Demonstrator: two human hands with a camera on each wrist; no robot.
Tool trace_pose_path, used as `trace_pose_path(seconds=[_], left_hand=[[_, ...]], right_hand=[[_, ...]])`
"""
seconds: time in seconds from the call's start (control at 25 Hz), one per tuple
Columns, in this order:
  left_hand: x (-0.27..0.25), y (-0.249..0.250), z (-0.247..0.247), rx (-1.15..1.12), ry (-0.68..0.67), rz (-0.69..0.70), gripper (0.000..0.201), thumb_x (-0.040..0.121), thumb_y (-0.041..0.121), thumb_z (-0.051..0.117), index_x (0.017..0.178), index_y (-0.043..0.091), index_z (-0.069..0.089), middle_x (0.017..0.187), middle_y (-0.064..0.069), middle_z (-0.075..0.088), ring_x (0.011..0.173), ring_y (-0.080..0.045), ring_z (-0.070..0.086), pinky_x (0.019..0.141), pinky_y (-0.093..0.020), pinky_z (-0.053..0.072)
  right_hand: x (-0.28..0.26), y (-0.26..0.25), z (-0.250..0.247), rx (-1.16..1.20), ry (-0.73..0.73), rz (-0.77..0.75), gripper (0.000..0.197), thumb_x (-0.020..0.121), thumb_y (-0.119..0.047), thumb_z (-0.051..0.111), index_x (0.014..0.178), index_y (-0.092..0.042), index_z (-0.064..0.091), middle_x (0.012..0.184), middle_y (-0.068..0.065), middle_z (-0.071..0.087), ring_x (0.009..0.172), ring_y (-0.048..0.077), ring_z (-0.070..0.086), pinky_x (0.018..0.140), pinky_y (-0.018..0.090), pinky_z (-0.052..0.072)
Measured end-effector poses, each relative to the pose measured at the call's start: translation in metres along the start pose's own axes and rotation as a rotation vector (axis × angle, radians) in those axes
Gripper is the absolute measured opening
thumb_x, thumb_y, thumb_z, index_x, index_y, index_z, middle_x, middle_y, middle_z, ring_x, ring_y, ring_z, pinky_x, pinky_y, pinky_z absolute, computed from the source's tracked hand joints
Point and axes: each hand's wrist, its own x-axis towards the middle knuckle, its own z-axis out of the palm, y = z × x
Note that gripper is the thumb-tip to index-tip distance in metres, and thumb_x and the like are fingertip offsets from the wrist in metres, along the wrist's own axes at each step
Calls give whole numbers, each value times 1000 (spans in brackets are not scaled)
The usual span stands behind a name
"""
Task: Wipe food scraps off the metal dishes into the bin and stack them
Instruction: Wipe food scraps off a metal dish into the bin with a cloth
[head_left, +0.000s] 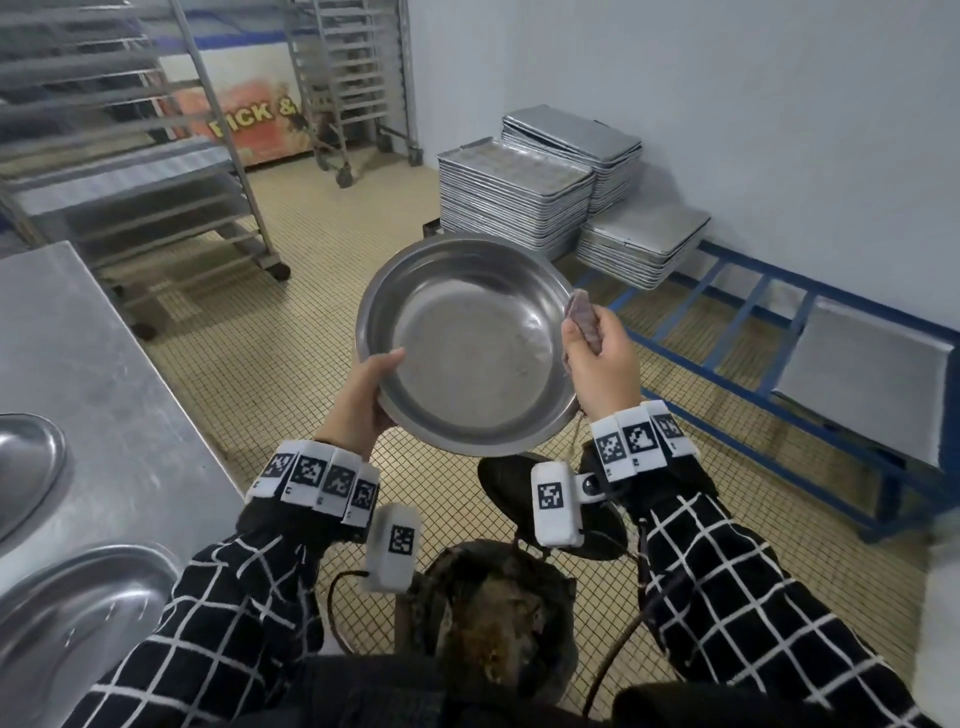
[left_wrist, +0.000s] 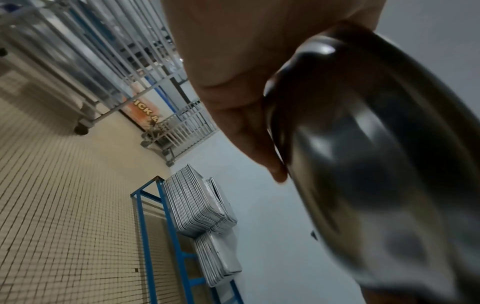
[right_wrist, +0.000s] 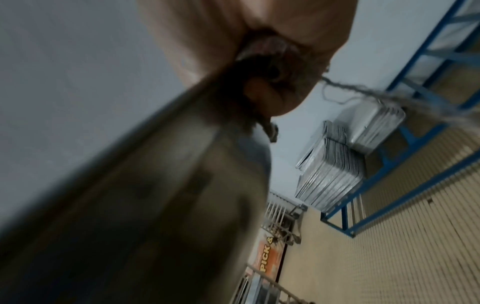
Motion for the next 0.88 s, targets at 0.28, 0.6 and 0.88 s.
trace_pose_path(seconds=[0.28,0.6,0.88], left_hand=[[-1,4,7,67,233,7,33,96,39,43,90,17,67,81,-3,71,86,-27,64,89,-45,49],[1,0,40,281,117,29,25,97,31,47,119,19,43,105,-6,63,85,-15,66,62,-24,57],[15,8,-5,70,-14,3,76,68,45,67,132,11,45,113,-12,64,97,-28,65,76,-33,58]], right_hand=[[-10,-5,-1,10,-1,-15,21,94,-34,54,109,-20,58,91,-10,62,82,3,60,68,19,47],[-18,-6,25,223,196,114,34,96,-25,52,129,-17,46,108,-5,62,93,9,62,82,26,53],[5,0,-8,53,-103,35,23,96,-28,54,118,-22,56,101,-8,63,91,6,61,71,19,46]])
